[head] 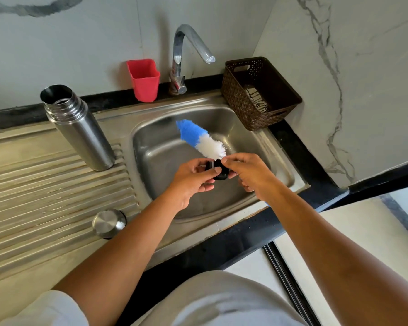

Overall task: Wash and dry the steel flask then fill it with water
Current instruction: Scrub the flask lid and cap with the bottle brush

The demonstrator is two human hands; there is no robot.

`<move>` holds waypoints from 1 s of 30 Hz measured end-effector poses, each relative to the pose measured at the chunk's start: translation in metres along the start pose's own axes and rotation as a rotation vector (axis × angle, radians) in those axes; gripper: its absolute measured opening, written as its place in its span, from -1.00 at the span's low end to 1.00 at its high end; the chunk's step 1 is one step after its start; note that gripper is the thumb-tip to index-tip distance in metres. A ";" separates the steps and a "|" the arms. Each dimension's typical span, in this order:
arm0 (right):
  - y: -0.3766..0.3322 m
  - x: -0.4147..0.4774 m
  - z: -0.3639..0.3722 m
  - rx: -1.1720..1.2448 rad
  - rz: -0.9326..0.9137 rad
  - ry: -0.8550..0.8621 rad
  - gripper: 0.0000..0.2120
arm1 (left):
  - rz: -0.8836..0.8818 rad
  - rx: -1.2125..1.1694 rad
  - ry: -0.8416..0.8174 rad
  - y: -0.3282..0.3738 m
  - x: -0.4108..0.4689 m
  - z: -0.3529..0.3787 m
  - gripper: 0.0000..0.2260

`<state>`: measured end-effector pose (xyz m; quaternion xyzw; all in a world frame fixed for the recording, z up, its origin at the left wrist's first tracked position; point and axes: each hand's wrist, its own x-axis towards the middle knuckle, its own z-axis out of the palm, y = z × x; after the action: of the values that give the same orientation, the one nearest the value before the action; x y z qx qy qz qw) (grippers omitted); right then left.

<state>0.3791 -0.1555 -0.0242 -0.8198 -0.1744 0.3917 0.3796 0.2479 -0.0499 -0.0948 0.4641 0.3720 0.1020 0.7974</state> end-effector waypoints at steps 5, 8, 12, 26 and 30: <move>-0.027 -0.015 -0.029 -0.520 -0.165 0.050 -0.73 | 0.031 0.000 0.177 0.000 0.012 -0.011 -0.73; -0.059 -0.041 -0.064 -0.842 -0.236 0.114 -0.73 | 0.041 0.056 0.339 -0.006 0.022 -0.026 -0.71; -0.068 -0.053 -0.039 -1.275 -0.268 0.141 -0.72 | 0.114 0.140 0.324 -0.006 0.020 -0.003 -0.72; -0.055 -0.041 -0.004 -1.399 -0.289 0.145 -0.68 | 0.048 -0.029 0.403 -0.016 0.021 0.018 -0.68; -0.049 -0.049 -0.004 -1.382 -0.321 0.149 -0.63 | -0.193 -0.491 0.413 -0.008 0.020 0.008 -0.68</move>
<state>0.3519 -0.1543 0.0393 -0.8617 -0.4748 0.0738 -0.1630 0.2661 -0.0494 -0.1093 0.1904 0.5324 0.2044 0.7990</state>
